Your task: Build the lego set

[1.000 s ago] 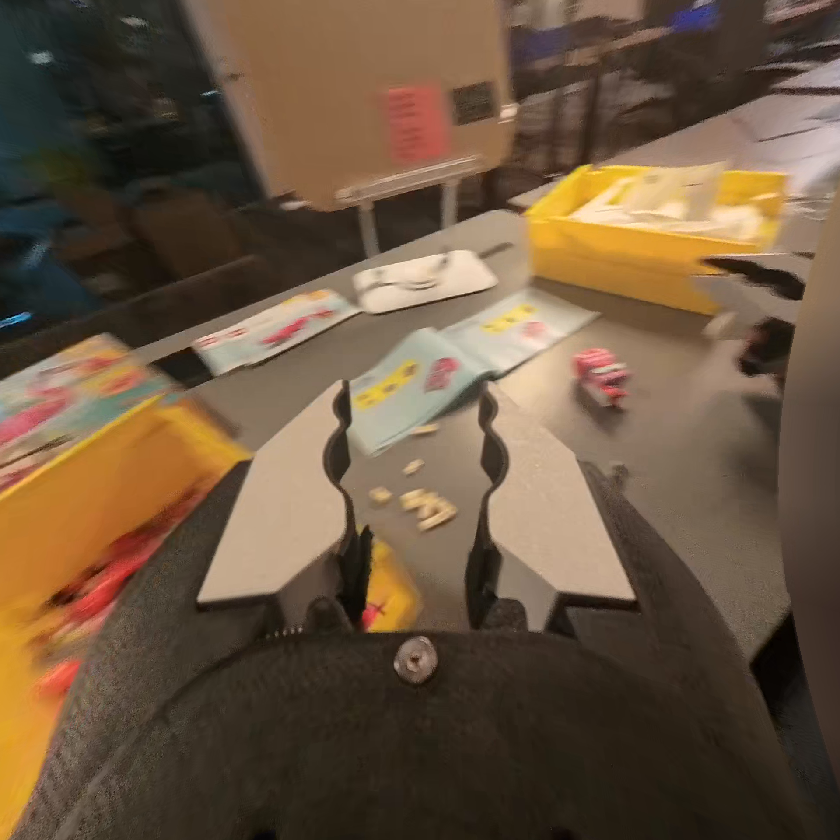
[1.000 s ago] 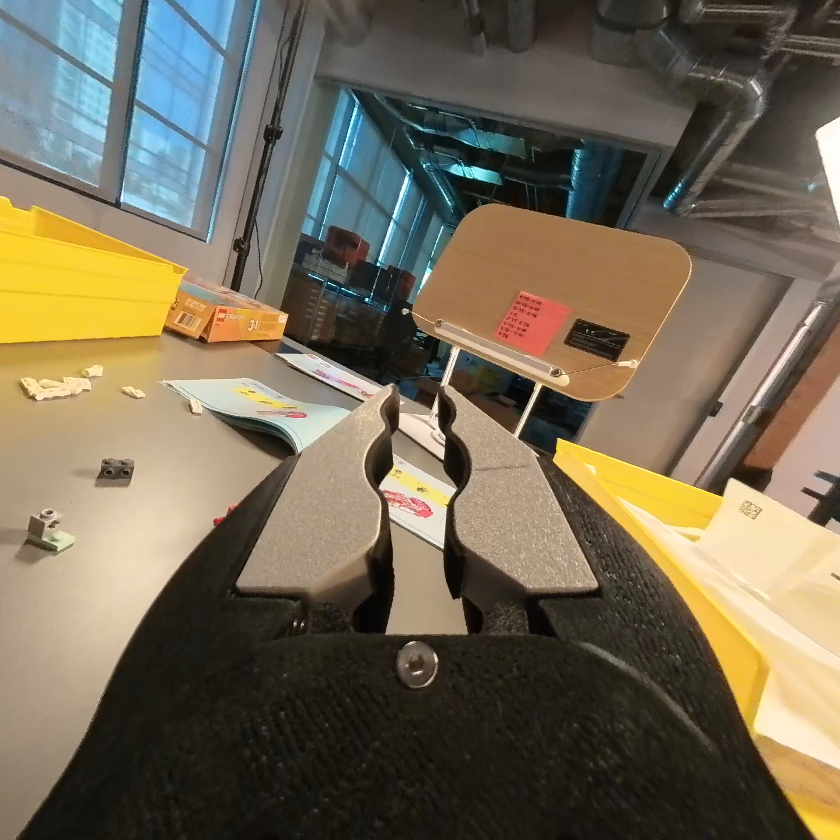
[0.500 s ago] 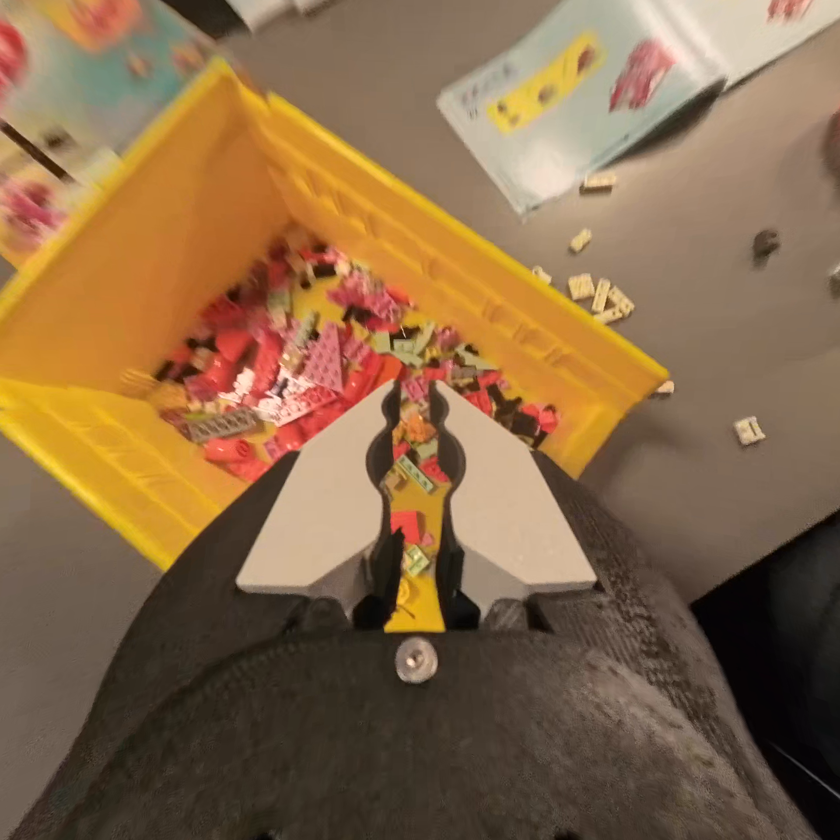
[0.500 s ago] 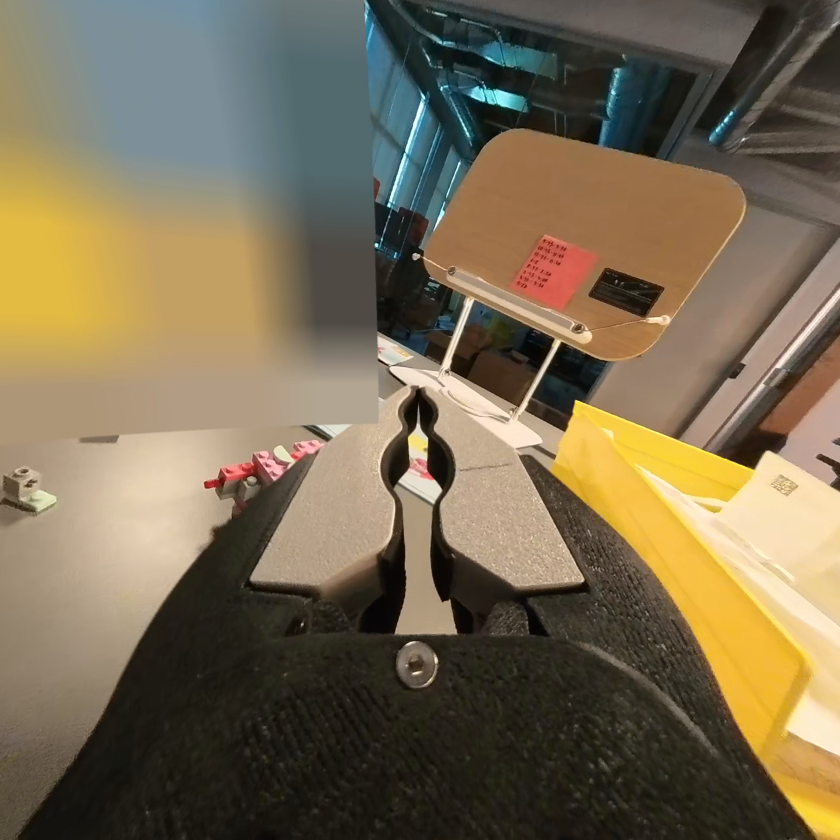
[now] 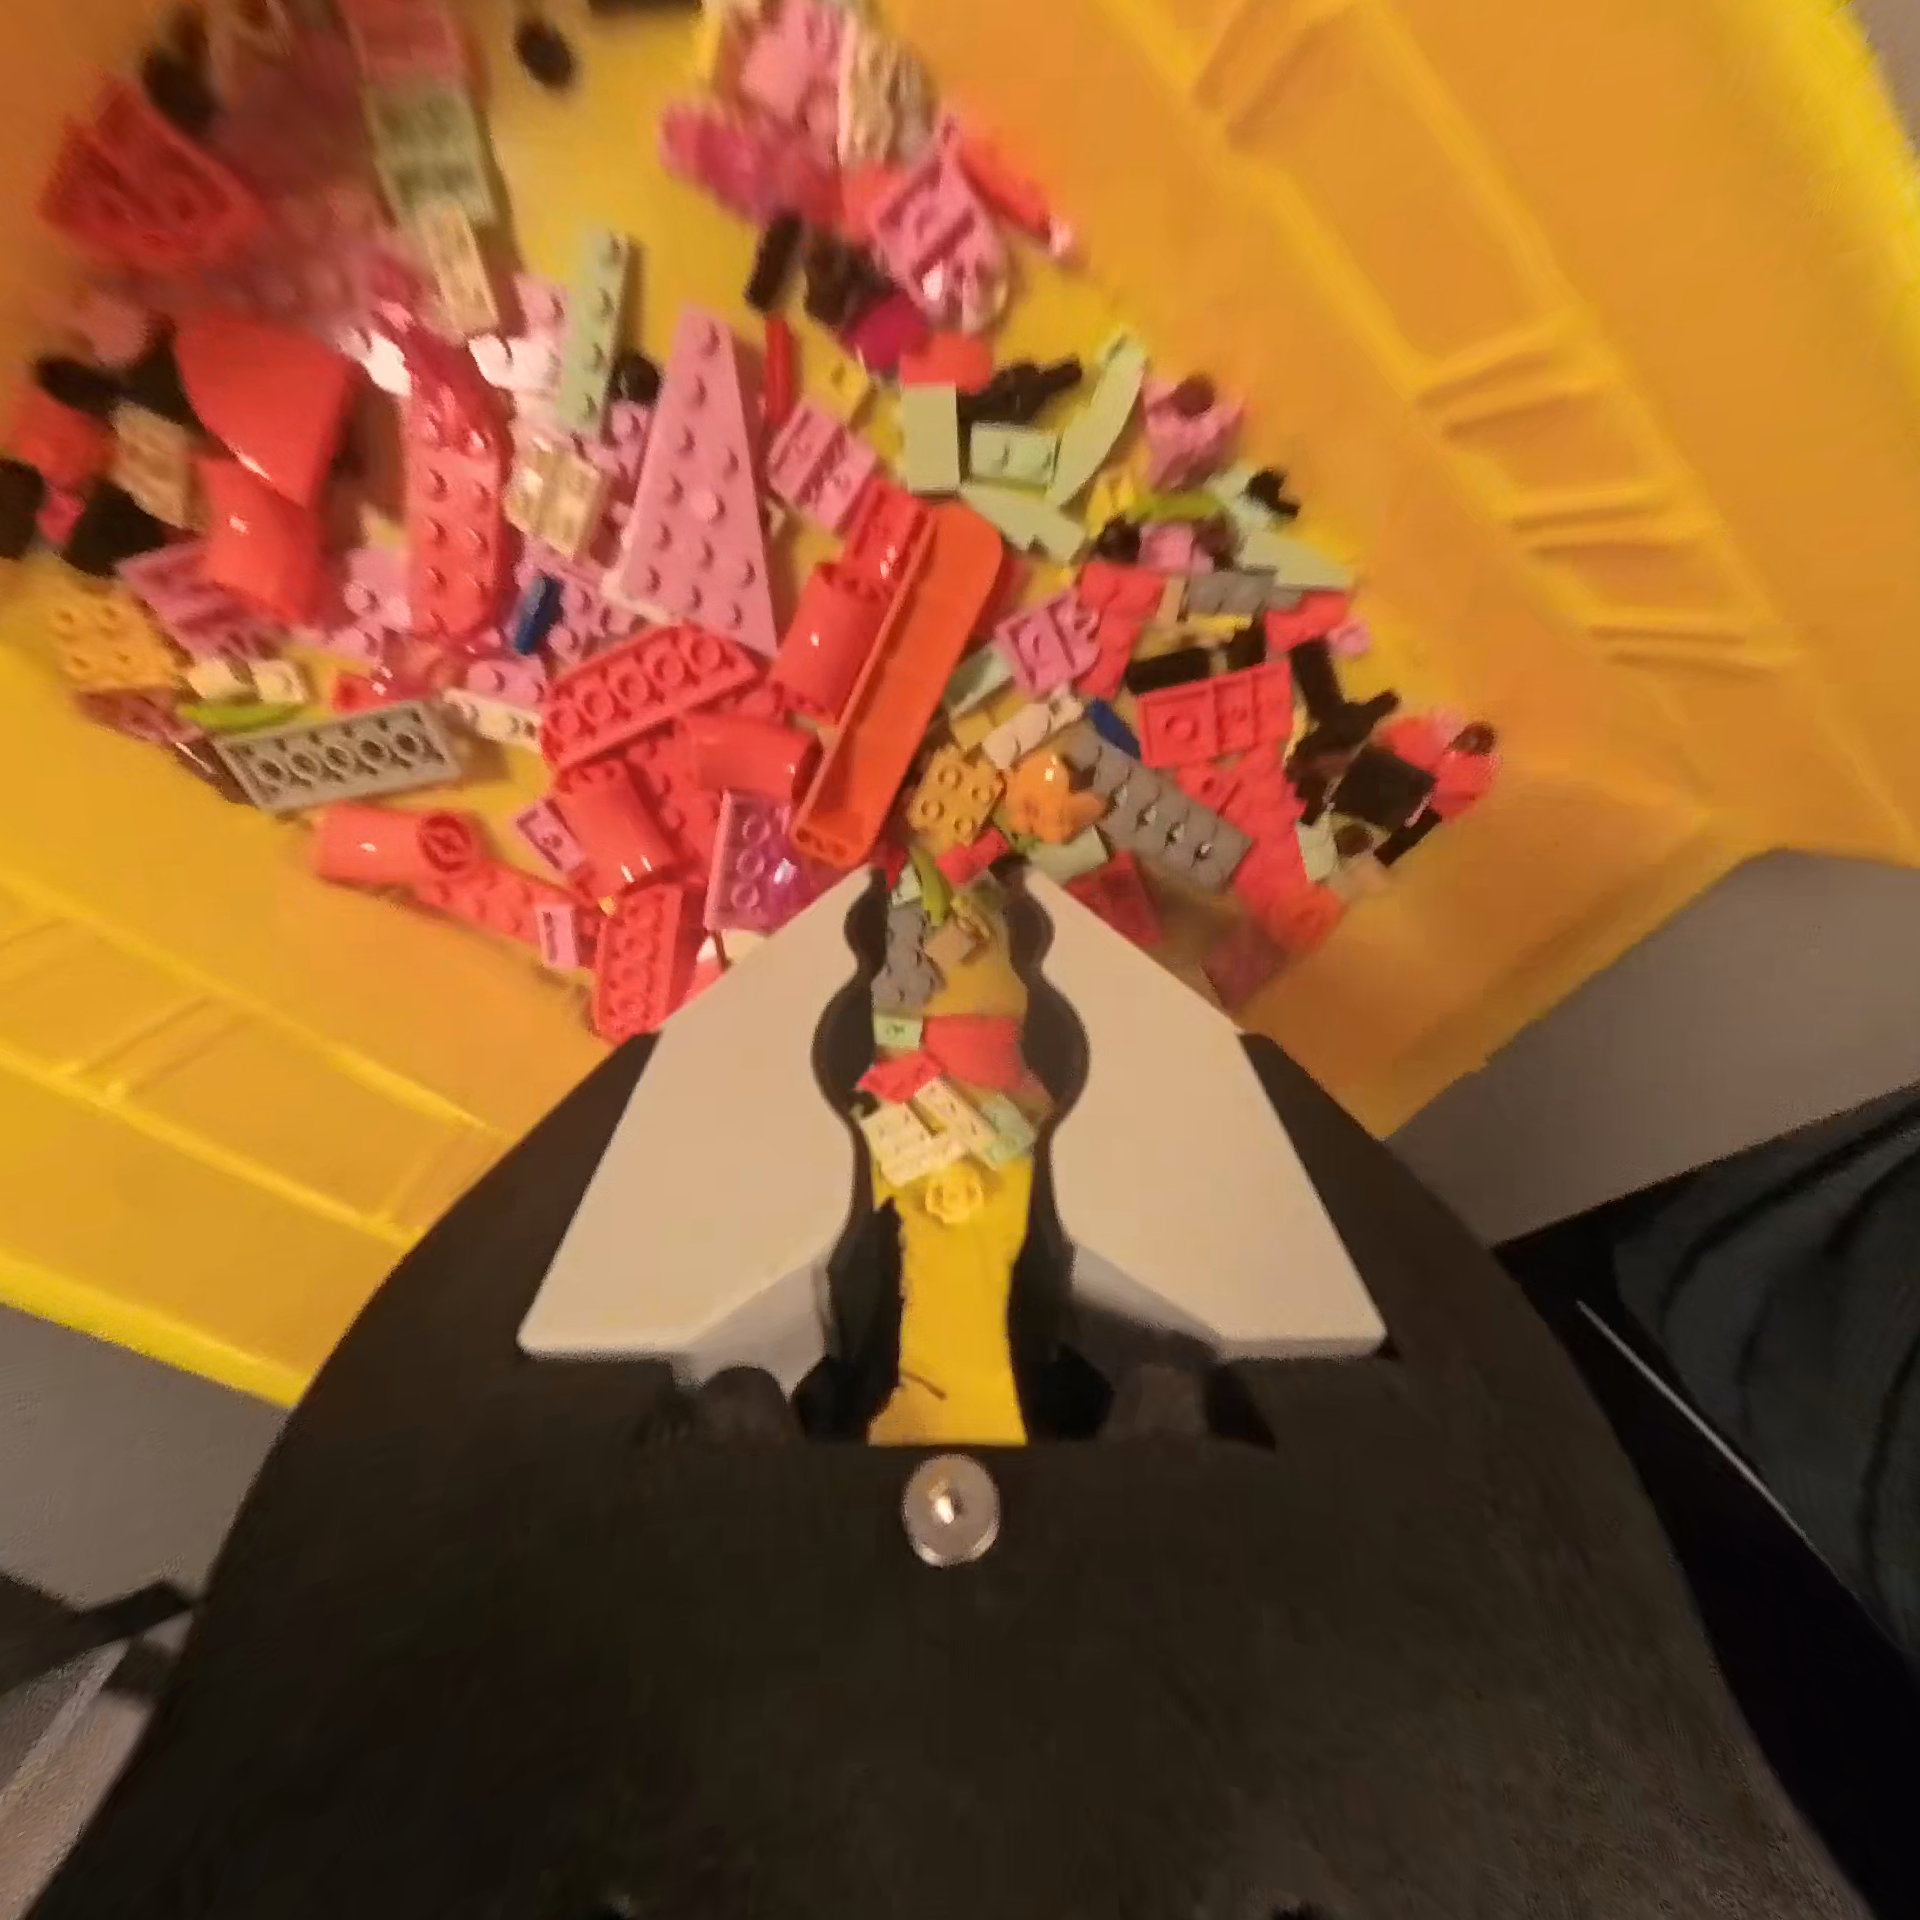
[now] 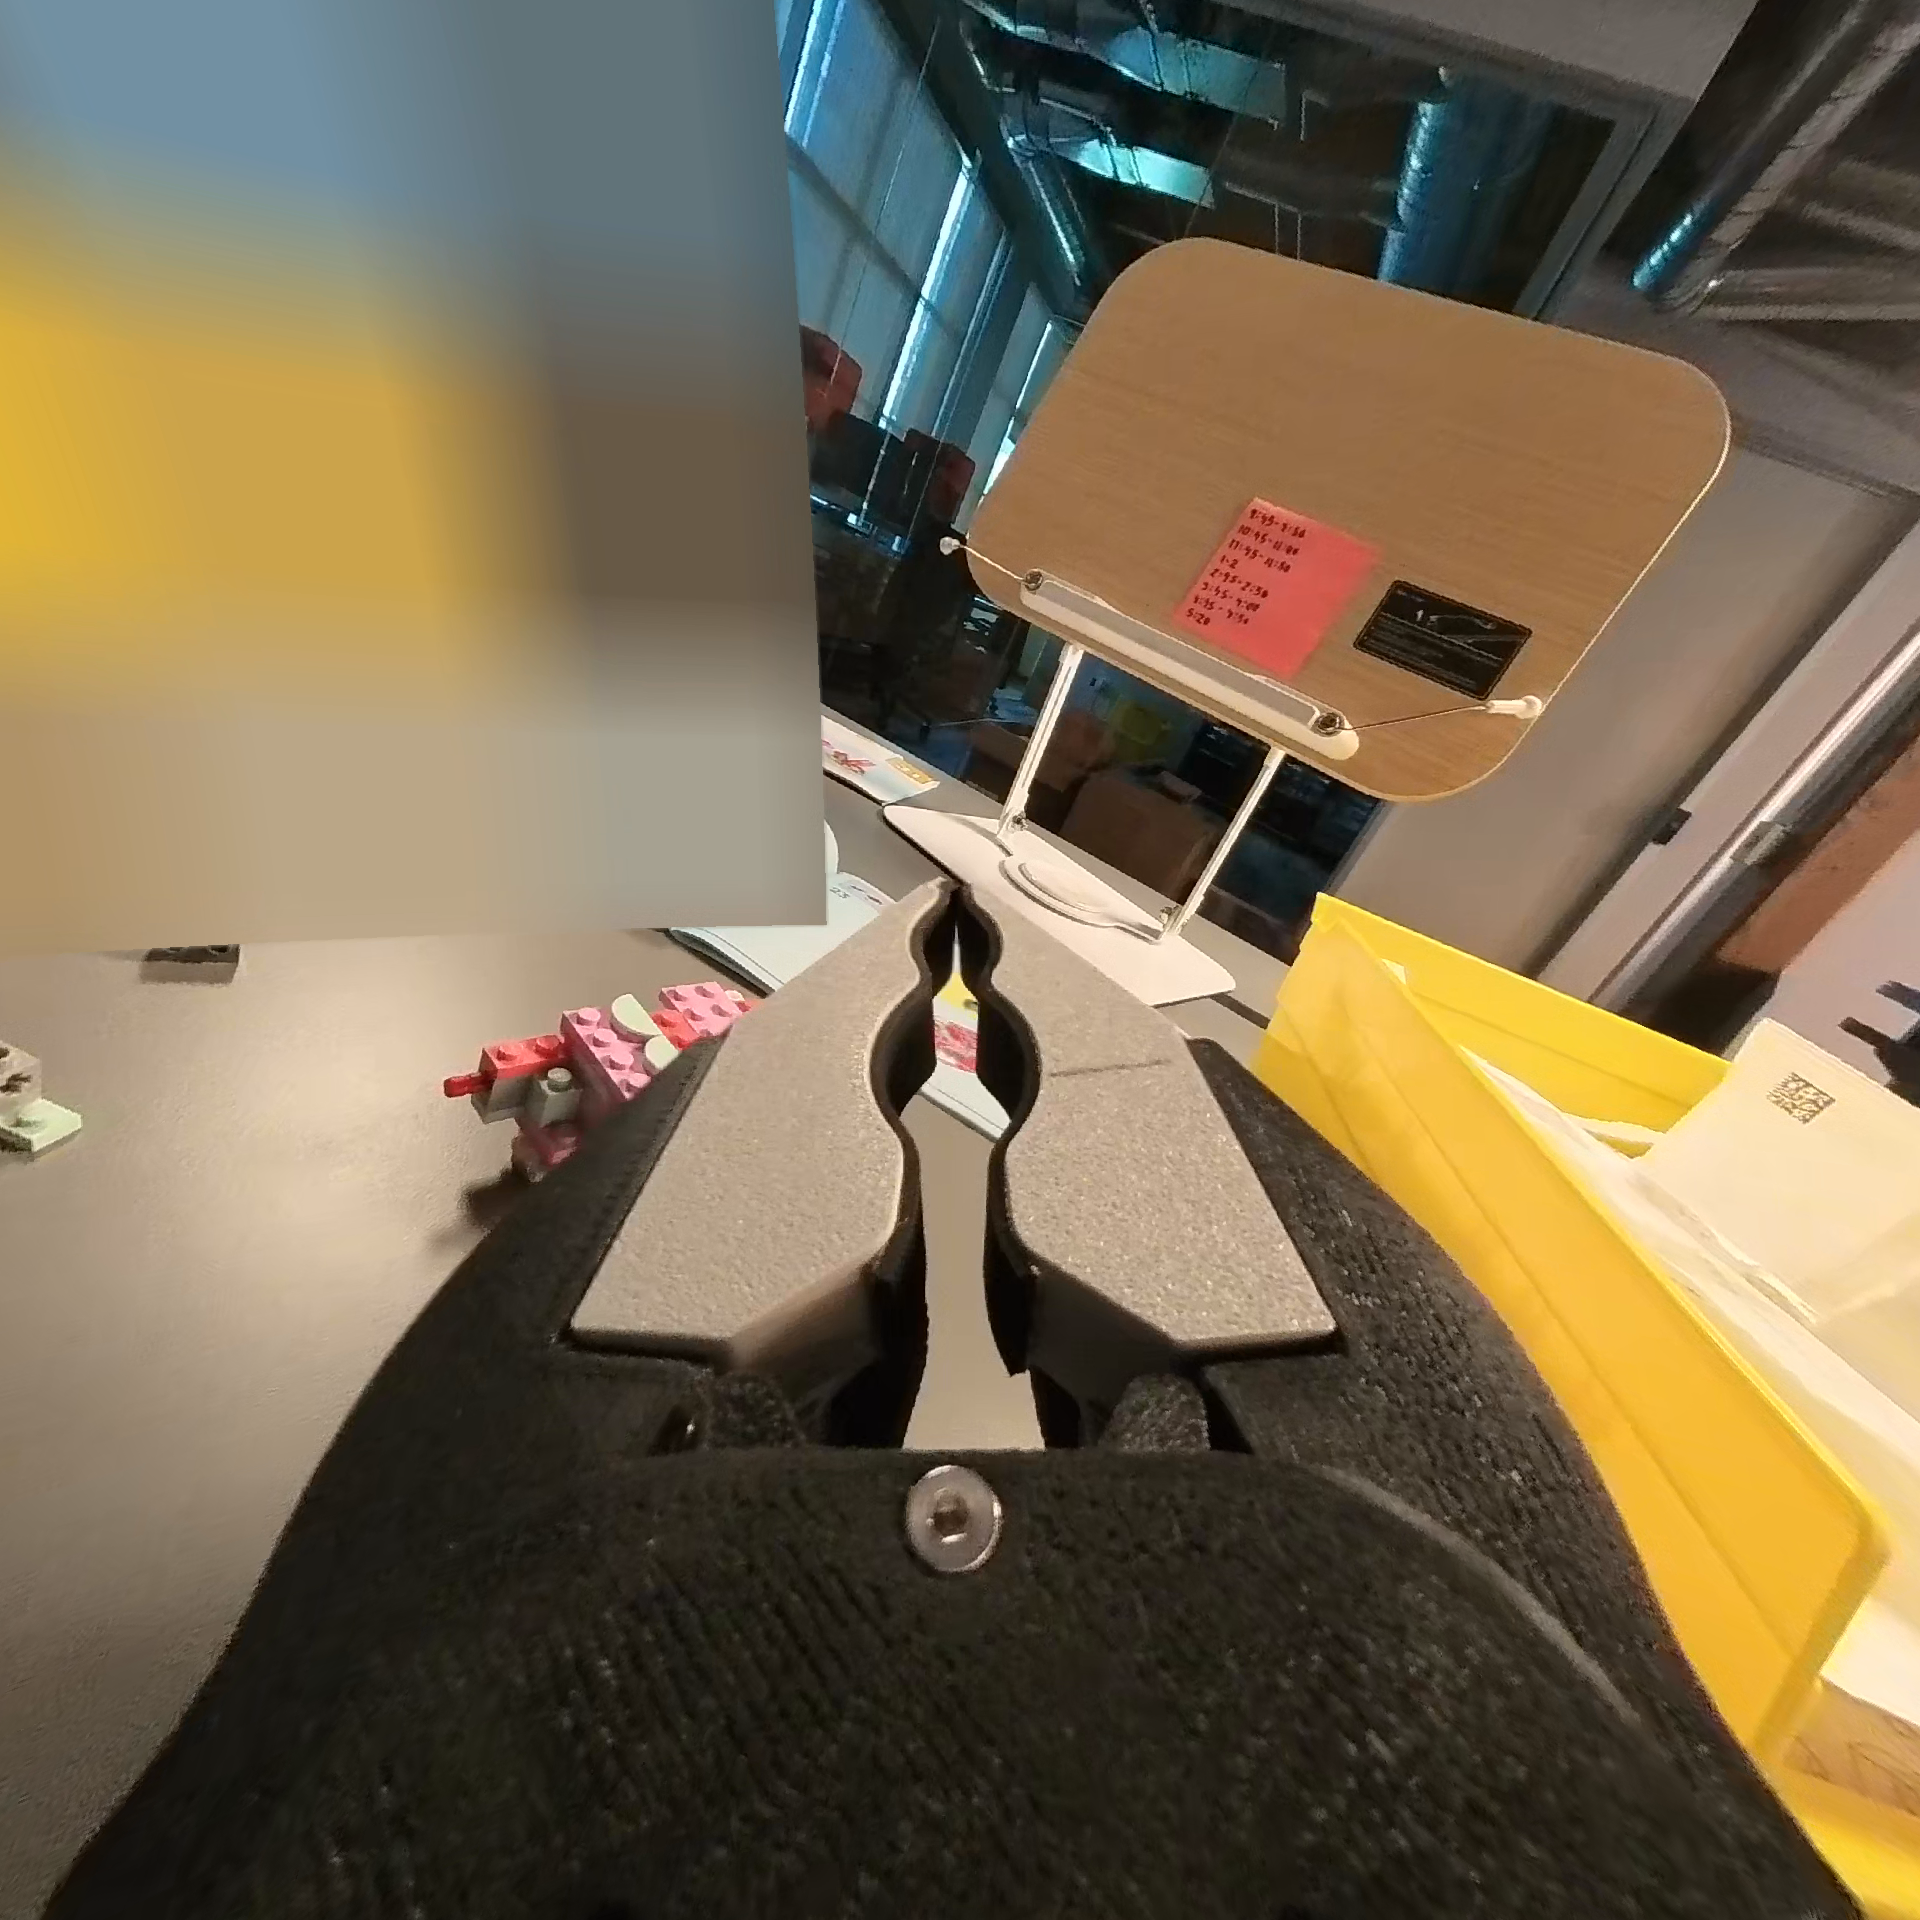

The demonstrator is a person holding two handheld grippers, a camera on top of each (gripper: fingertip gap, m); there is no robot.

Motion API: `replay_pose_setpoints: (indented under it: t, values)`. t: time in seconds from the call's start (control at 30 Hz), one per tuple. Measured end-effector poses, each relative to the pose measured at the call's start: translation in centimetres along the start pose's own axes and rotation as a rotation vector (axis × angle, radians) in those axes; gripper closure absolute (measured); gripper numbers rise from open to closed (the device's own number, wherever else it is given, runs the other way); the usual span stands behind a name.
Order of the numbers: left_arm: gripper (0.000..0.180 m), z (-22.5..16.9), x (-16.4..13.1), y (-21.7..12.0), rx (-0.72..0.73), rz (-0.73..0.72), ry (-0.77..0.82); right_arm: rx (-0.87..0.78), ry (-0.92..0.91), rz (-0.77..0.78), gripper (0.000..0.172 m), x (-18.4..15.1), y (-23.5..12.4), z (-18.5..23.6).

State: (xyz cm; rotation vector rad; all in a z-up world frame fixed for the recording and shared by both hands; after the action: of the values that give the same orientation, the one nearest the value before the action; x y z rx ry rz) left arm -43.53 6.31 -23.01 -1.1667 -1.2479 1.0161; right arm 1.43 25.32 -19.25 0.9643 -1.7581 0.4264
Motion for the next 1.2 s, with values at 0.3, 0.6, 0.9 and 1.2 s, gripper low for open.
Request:
replay_pose_setpoints:
  t: [0.3, 0.6, 0.9, 1.2]
  values:
    - [0.117, -1.0, 1.5, 0.6, 0.025, -0.042, 0.031, -0.008, -0.012, -0.008, 0.172, 0.0, 0.0, 0.0]
    - [0.131, -2.7, 5.7, 1.3, -0.015, -0.185, 0.189, 0.006, -0.029, -0.010, 0.172, 0.1, 0.1, 0.3]
    - [0.124, 1.2, 4.7, 2.8, 0.015, -0.026, 0.020, 0.013, -0.033, -0.015, 0.172, 0.1, 0.1, 0.4]
    - [0.162, 0.8, 0.1, 3.1, -0.020, 0.199, 0.064, 0.033, -0.030, -0.023, 0.172, 0.2, 0.1, 0.6]
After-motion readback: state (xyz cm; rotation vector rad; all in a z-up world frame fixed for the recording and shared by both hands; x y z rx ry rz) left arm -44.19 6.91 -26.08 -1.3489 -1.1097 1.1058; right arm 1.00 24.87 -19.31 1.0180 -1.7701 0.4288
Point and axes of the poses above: each gripper's, where its closed fingertips meet, y out along the fingers, x out of its top, z = x × y across the jaws, the point moved 3 cm from there along -y, back along the fingers, and after that the axes turned 2 degrees about -z, right-handed, at the moved point
